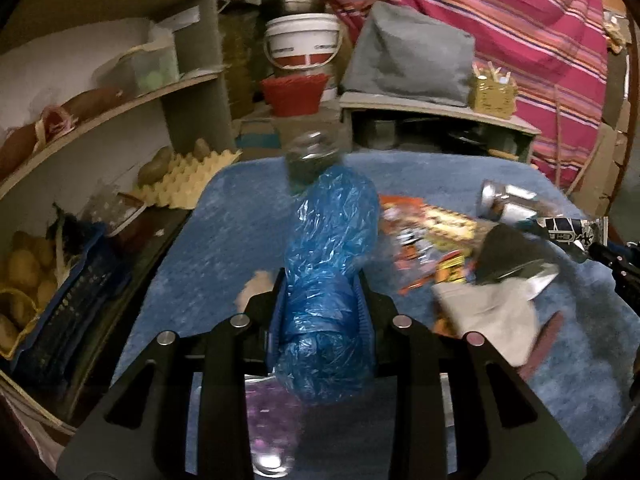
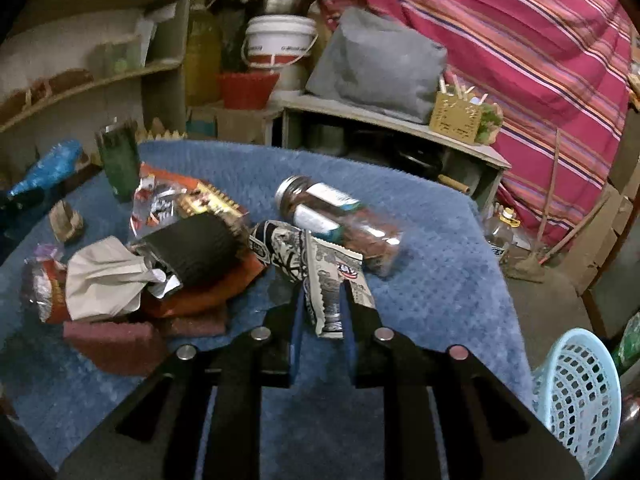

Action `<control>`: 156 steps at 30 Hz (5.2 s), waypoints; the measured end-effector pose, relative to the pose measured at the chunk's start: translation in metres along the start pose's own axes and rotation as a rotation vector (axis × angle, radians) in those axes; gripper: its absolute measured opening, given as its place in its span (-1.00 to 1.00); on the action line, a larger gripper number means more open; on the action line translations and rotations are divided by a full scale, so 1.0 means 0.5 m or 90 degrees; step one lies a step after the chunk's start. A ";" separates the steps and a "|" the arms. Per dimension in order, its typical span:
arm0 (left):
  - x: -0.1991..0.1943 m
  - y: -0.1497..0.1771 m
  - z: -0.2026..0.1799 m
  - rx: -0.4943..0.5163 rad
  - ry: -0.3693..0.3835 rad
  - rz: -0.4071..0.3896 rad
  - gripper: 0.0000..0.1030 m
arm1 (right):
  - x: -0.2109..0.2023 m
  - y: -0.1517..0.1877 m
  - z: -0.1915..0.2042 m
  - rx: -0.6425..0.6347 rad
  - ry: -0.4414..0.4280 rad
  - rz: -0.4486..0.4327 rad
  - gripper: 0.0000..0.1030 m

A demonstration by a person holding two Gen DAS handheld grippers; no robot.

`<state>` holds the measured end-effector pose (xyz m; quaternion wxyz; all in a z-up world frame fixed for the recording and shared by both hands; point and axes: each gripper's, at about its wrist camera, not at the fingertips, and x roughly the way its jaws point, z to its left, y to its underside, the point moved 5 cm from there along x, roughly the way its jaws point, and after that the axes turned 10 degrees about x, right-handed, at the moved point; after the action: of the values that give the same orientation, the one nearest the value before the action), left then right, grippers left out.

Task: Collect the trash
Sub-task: 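Carry the bag and wrapper with both tools over the light blue basket, then open both tools to drop the bag and wrapper into the basket, then grasp the crumpled brown paper with the left tool while the right tool returns to the table, then grasp the black ribbed item with the right tool while the left tool holds the paper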

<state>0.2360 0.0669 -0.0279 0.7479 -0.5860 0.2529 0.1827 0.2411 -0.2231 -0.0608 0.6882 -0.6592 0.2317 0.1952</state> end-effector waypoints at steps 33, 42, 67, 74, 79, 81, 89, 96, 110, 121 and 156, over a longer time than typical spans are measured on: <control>-0.061 -0.091 -0.986 0.214 0.331 -0.051 -0.43 | -0.219 0.160 -0.745 0.321 0.197 -0.042 -0.66; -0.033 -0.089 -1.100 0.246 0.326 0.002 -0.39 | -0.201 0.198 -0.793 0.354 0.184 -0.015 -0.66; -0.032 -0.109 -0.871 0.150 0.183 -0.035 0.79 | -0.133 0.205 -0.742 0.317 0.221 0.037 0.27; -0.047 -0.101 -0.728 0.134 0.136 -0.052 0.87 | -0.156 0.167 -0.668 0.279 0.235 -0.003 0.66; -0.057 -0.090 -0.587 0.110 0.095 -0.060 0.90 | -0.156 0.115 -0.570 0.250 0.186 -0.027 0.66; -0.062 -0.089 -0.534 0.095 0.088 -0.063 0.90 | -0.153 0.097 -0.529 0.237 0.167 -0.035 0.66; -0.055 -0.079 -0.347 0.035 0.038 -0.067 0.90 | -0.126 0.054 -0.375 0.180 0.134 -0.044 0.69; -0.012 -0.060 -0.201 0.013 -0.033 -0.055 0.90 | -0.086 0.032 -0.271 0.158 0.120 -0.037 0.70; 0.046 0.030 0.023 -0.073 -0.078 0.004 0.90 | -0.014 0.002 -0.091 0.108 0.095 -0.026 0.70; 0.107 0.091 0.124 -0.109 -0.056 0.071 0.90 | 0.014 0.001 -0.080 0.117 0.110 -0.016 0.82; 0.104 0.080 0.131 -0.079 -0.065 0.070 -0.17 | 0.052 -0.050 0.133 0.068 0.012 -0.014 0.82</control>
<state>0.2660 0.1393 -0.0781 0.7108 -0.6066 0.2341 0.2682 0.2805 -0.1589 -0.0537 0.7224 -0.6258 0.2411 0.1685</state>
